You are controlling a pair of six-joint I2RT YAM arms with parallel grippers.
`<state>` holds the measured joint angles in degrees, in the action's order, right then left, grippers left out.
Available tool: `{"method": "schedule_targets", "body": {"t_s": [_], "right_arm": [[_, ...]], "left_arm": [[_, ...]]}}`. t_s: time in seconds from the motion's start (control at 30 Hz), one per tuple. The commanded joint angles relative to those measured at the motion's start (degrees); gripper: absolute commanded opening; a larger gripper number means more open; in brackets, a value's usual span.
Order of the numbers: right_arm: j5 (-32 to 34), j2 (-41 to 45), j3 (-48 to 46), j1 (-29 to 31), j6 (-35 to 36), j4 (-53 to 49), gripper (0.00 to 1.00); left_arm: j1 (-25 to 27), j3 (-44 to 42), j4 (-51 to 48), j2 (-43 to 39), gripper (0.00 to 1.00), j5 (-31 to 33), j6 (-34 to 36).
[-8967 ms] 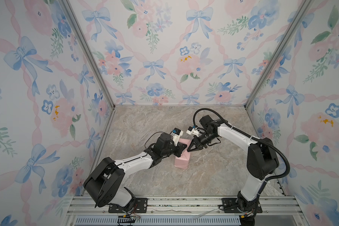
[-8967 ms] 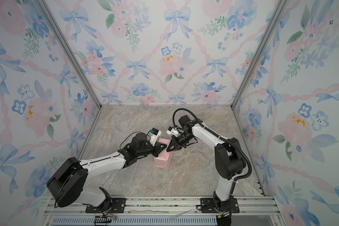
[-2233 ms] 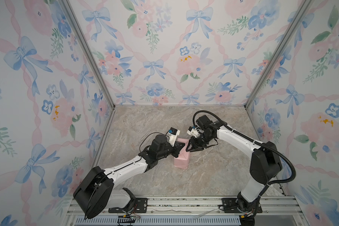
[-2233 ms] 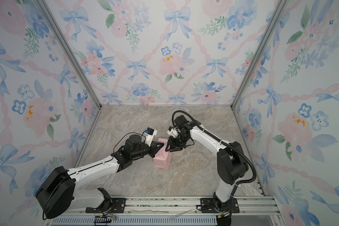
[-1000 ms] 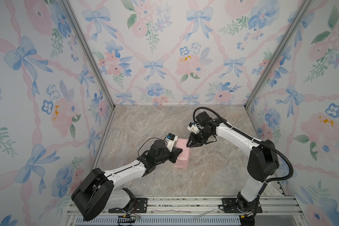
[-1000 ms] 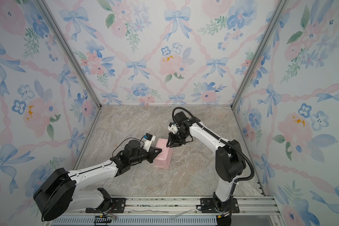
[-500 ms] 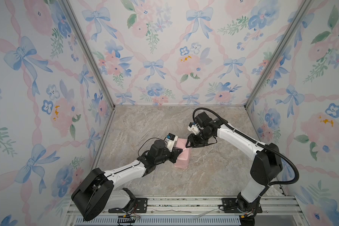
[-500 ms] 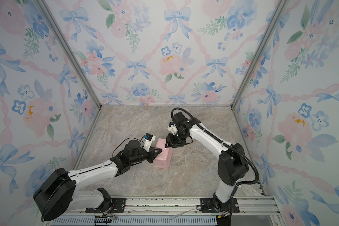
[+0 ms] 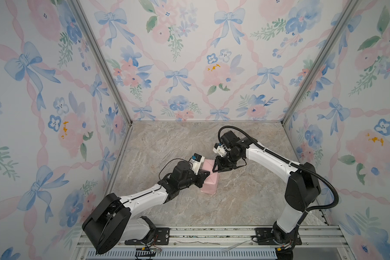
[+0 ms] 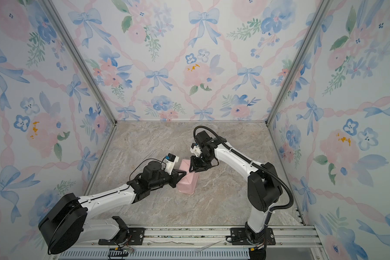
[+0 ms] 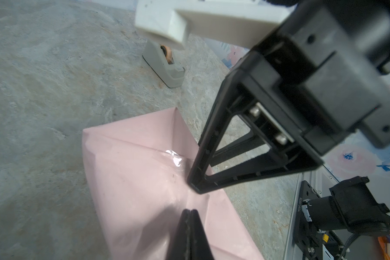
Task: Wrap the gift box in paper
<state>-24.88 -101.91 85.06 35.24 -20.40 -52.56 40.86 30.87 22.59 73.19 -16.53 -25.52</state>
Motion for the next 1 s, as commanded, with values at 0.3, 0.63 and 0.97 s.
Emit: {"method": "schedule_targets", "body": {"t_s": [0.3, 0.63, 0.97], "right_arm": [[4.73, 4.77, -3.35, -0.55, -0.41, -2.61, 0.44], [-2.62, 5.47, -6.52, -0.44, -2.12, 2.02, 0.47], [0.76, 2.42, -8.98, -2.73, -0.59, 1.95, 0.27]], "left_arm": [[0.34, -0.64, -3.26, 0.45, 0.0, 0.62, 1.03], [0.27, -0.51, -3.3, 0.31, 0.0, 0.54, 1.08], [0.37, -0.64, -3.31, 0.36, 0.0, 0.76, 1.13]]}}
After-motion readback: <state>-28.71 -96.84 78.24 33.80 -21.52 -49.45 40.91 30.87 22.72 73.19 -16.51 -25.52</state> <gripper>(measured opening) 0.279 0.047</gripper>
